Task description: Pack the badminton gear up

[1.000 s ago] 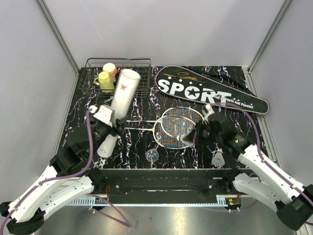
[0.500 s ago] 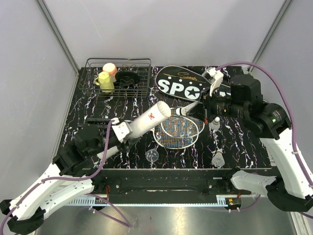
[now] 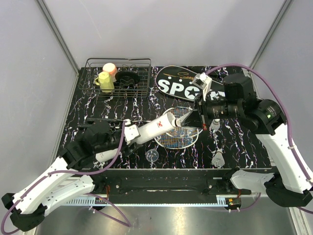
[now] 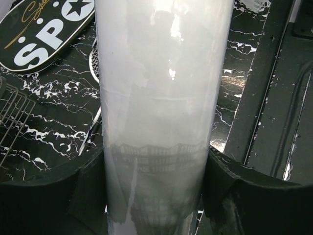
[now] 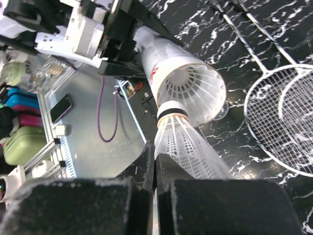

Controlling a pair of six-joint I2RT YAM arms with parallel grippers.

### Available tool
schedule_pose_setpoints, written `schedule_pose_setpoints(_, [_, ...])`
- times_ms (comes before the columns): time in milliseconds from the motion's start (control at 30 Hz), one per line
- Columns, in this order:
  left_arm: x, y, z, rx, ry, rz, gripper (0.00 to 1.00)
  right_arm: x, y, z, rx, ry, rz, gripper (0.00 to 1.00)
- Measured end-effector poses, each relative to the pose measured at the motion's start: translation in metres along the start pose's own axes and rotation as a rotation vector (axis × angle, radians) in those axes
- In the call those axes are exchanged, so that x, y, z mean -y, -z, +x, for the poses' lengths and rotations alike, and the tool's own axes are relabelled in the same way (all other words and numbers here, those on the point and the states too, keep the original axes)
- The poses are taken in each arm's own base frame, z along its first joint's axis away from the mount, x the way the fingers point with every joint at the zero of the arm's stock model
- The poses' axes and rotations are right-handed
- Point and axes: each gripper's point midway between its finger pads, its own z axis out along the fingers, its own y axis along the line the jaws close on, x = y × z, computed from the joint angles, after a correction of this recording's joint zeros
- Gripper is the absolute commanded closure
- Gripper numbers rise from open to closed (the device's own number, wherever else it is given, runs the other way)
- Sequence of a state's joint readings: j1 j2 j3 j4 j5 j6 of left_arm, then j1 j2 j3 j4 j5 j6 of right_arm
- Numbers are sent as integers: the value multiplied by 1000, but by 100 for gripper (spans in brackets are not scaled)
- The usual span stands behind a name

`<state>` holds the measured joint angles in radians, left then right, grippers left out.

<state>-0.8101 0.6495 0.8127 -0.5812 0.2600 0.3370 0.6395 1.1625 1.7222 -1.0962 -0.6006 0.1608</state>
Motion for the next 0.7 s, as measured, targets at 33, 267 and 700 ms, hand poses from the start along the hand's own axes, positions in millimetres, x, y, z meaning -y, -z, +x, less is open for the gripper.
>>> schedule_pose_setpoints(33, [1,0,0,0,0,7,82,-4,-2,1,-8,2,-26,99])
schedule_pose_setpoints(267, [8,1,-6,25,-1,46,82,-13,-29,2,-26,-89,-152,35])
schedule_pose_setpoints(700, [8,5,-10,50,48,30,82,-37,-75,-18,5,-298,-387,17])
